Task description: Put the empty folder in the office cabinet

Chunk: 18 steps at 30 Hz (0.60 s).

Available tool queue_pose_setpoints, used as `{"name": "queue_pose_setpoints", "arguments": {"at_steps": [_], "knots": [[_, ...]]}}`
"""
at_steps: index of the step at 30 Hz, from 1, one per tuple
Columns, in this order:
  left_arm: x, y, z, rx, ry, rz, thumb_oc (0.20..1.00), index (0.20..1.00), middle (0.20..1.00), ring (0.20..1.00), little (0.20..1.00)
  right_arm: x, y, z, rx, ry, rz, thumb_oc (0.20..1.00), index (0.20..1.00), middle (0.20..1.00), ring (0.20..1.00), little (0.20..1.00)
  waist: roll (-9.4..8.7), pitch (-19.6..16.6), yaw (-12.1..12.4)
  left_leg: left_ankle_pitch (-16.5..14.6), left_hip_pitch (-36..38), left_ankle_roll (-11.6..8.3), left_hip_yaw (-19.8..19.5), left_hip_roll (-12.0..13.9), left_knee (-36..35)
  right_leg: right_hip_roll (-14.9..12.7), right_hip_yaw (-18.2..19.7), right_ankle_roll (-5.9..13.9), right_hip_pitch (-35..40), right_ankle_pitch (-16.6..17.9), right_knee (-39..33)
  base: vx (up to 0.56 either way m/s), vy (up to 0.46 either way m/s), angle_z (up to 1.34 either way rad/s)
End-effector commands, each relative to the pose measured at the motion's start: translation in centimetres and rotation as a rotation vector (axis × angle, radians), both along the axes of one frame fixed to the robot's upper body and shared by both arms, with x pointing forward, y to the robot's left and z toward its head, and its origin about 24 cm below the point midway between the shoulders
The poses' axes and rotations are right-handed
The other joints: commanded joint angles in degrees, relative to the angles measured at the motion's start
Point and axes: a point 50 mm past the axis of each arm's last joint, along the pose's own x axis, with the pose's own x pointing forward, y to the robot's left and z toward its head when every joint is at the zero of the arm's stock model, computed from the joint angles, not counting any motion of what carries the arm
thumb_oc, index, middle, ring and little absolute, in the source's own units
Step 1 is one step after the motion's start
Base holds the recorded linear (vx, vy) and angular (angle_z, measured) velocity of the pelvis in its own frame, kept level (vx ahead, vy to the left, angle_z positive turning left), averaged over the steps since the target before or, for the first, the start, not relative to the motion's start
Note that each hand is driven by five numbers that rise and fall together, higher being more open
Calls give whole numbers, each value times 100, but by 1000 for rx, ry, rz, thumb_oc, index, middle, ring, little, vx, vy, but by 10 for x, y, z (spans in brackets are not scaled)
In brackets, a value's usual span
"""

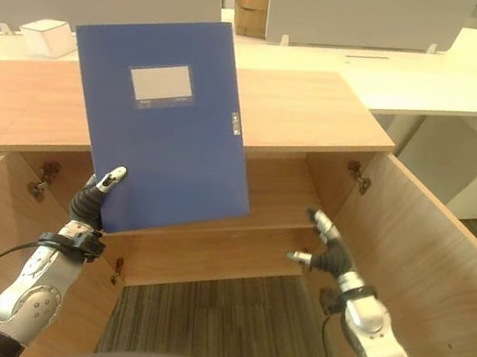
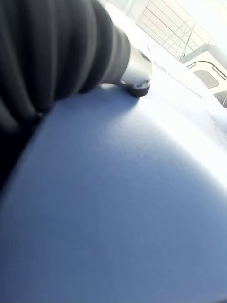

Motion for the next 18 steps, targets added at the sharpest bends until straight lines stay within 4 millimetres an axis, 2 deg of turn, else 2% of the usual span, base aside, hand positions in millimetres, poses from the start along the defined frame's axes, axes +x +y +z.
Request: {"name": "queue_pose_setpoints", "arguments": {"at_steps": [1,2,3,4,6,9,18], "knots": [[8,17,30,71,-170,49,200,200,200,200,200,23,-1,48,134,-231,-31,1000,1000,1000,1000,1000,-172,-97,-5,-67,-275,142,-358,21,9,-379,-8,277,371,-391,75,0,0,0],[8,17,30,71,-170,49,200,200,200,200,200,23,-1,48,134,-231,-31,1000,1000,1000,1000,1000,-172,-93,-3,-68,-273,142,-357,21,9,-379,-7,277,372,-392,76,0,0,0],[7,19,31,85,-177,69,200,200,200,200,200,27,1,69,175,-326,-35,1000,1000,1000,1000,1000,-178,-107,6,-74,-265,149,-352,27,9,-379,-5,271,375,-393,77,0,0,0],[7,19,31,85,-177,69,200,200,200,200,200,27,1,69,175,-326,-35,1000,1000,1000,1000,1000,-178,-107,6,-74,-265,149,-352,27,9,-379,-5,271,375,-393,77,0,0,0],[7,20,33,101,-186,78,200,200,200,200,200,31,6,92,240,-423,-22,1000,1000,1000,1000,1000,-194,-124,26,-81,-262,156,-346,29,9,-370,8,261,383,-395,74,0,0,0],[8,19,36,128,-195,70,200,200,200,200,200,38,12,110,270,-493,-8,1000,1000,1000,1000,1000,-201,-145,64,-84,-268,161,-346,35,9,-371,11,253,387,-394,69,0,0,0],[10,20,47,201,-235,37,200,200,200,200,200,60,26,141,320,-570,46,1000,1000,1000,1000,1000,-246,-143,169,-75,-280,150,-348,42,9,-364,-9,238,387,-381,59,0,0,0]]}}
